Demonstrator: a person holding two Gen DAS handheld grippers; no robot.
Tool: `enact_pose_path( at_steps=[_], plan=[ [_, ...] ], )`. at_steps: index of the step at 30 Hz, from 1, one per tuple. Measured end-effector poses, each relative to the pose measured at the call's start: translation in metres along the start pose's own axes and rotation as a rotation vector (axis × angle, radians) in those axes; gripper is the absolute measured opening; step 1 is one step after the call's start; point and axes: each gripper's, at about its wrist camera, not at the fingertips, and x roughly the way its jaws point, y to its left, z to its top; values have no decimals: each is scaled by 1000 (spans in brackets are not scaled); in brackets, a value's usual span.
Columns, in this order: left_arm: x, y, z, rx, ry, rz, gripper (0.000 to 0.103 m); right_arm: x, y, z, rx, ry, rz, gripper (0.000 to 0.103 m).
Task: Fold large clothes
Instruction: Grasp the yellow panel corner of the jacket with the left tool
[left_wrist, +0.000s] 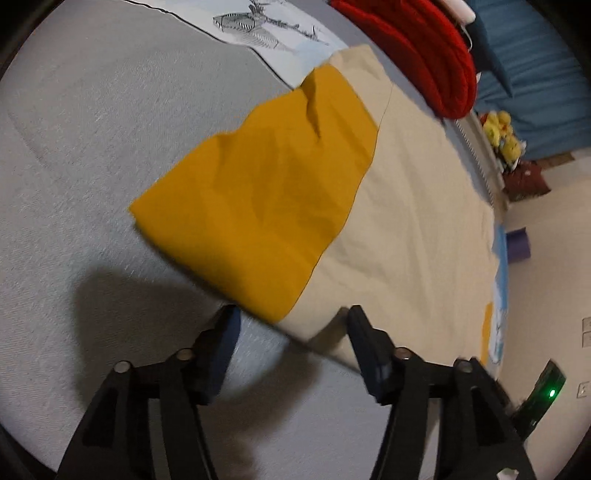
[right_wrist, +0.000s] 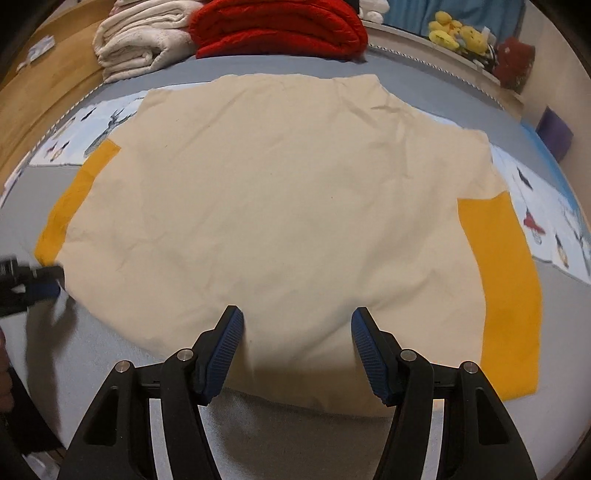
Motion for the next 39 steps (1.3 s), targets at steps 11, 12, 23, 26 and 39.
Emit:
enact_pose_path(
  at_steps=[11, 12, 23, 26, 39],
  plan=[
    [8, -1, 8, -18, -206, -11, 60, -1, 1, -2, 2, -10, -2, 62],
    [9, -1, 9, -27, -224, -19, 60, -1, 0, -2, 3, -9, 0, 62],
    [0, -7, 21, -13, -272, -10, 13, -1, -4, 0, 16, -6, 17, 62],
    [-14, -20, 22, 37, -291, 41, 8, -2, -3, 2, 14, -11, 15, 62],
    [-118, -35, 42, 135, -276, 148, 3, -35, 18, 21, -7, -91, 106, 62]
  ],
)
